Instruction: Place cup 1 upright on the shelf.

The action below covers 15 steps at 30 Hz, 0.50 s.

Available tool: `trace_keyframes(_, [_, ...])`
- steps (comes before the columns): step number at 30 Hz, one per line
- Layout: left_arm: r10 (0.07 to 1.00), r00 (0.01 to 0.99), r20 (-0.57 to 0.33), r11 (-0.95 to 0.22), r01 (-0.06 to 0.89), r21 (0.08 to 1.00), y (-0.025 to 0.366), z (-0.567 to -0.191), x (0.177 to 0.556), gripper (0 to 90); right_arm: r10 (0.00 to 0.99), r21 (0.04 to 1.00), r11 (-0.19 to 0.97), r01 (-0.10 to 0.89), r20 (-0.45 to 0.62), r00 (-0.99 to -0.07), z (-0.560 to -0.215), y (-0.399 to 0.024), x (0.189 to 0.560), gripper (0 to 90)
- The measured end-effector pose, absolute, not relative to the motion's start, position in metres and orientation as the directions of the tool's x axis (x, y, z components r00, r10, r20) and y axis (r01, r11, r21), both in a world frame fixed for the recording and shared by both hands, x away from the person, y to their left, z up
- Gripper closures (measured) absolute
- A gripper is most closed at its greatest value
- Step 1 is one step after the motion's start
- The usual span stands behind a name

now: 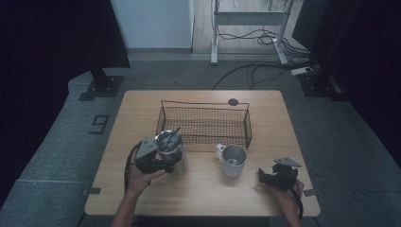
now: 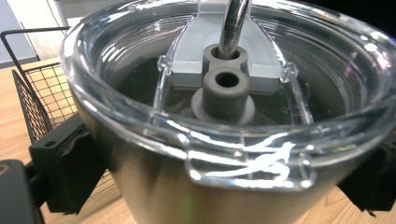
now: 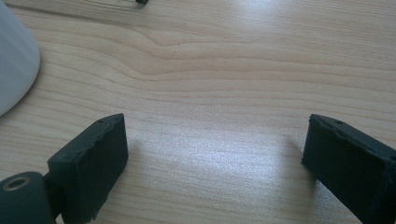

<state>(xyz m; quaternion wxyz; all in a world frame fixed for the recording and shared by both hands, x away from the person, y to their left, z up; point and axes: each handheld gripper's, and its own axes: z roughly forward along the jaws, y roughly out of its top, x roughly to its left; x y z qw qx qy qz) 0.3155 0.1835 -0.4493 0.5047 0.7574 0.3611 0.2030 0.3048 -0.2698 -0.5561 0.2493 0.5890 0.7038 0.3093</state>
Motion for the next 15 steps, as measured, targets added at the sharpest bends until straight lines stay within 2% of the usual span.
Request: trace_keyframes(15, [0.75, 0.66, -0.043, -0.242, 0.334, 0.911, 0.1804, -0.44, 0.3225, 4.1, 0.983, 0.729, 0.115, 0.675, 0.013, -0.182, -0.5561, -0.2698, 0.3048, 6.3])
